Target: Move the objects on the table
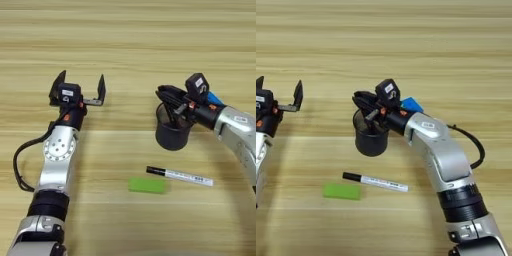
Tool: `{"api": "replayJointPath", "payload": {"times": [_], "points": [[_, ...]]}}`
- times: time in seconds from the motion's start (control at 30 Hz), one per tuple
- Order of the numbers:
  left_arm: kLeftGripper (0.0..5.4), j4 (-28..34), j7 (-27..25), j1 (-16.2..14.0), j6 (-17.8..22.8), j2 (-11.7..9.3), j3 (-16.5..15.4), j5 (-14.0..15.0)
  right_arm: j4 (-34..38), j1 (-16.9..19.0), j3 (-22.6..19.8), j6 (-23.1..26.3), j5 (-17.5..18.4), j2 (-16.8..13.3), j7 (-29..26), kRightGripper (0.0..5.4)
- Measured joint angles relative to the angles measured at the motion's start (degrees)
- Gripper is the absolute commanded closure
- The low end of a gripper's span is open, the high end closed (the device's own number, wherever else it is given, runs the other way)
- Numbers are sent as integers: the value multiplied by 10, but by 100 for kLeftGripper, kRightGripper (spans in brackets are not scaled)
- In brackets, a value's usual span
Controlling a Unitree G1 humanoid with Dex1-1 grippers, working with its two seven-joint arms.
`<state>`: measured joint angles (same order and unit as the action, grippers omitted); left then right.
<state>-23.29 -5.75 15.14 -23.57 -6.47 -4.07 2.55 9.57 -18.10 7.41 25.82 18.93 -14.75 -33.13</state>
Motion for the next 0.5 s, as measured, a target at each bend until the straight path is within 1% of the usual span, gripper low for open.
{"api": "replayJointPath", "payload": {"times": [0.17, 0.23, 0.4, 0.5], "points": [[0, 0, 0, 0, 0, 0, 0, 0, 44, -3, -22, 15, 34, -2, 0, 465], [0, 0, 0, 0, 0, 0, 0, 0, 57, -8, -31, 24, 42, -3, 0, 465], [0, 0, 0, 1, -1, 0, 0, 0, 94, -19, -66, 37, 87, -14, -3, 465], [0, 0, 0, 1, -1, 0, 0, 0, 116, -20, -88, 37, 119, -28, -15, 465]]}}
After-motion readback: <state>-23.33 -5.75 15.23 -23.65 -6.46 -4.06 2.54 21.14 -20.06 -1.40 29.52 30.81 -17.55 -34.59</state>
